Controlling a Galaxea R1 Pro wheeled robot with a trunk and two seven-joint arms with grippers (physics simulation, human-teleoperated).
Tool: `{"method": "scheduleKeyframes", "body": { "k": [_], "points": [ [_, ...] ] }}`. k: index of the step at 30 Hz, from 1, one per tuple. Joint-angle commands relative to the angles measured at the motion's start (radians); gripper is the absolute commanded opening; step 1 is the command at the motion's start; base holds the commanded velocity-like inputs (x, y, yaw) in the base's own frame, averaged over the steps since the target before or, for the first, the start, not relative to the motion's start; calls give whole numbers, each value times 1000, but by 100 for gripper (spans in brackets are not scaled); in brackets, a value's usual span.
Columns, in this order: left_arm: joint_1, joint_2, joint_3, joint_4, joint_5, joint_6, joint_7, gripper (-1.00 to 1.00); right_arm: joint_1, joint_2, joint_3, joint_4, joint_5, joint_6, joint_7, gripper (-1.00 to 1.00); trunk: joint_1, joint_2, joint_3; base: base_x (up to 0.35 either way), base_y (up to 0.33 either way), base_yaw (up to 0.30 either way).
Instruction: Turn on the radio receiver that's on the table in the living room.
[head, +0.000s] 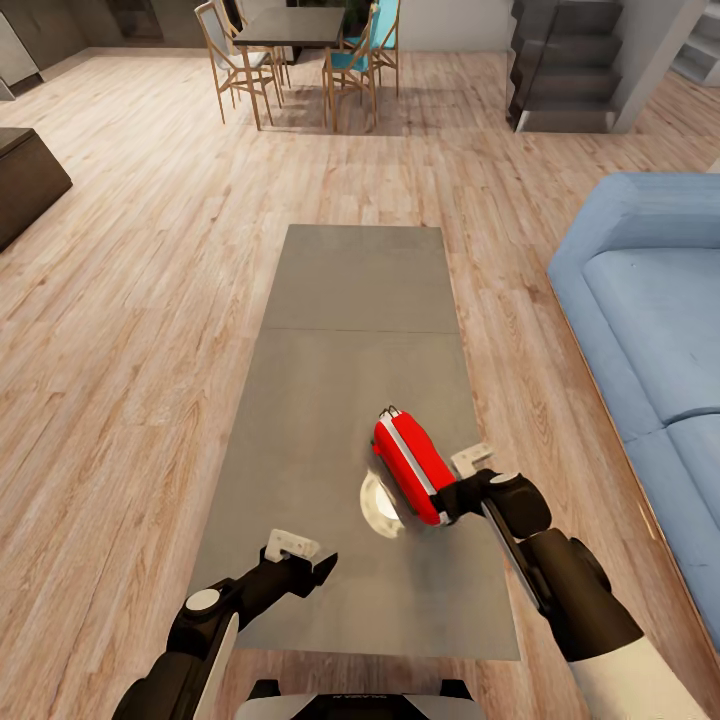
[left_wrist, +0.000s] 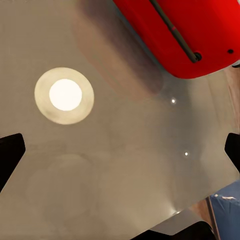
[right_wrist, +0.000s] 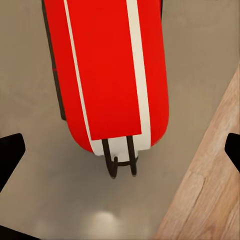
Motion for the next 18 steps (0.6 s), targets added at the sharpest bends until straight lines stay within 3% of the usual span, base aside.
{"method": "scheduleKeyframes", "body": {
  "k": [1,18],
  "points": [
    [0,0,0,0,0,0,0,100,-8,1,0,10,0,0,8,100,0,0,0,0,0,0],
    [0,0,0,0,0,0,0,100,-137,5,0,193,-5,0,71,100,0,0,0,0,0,0]
  ]
}}
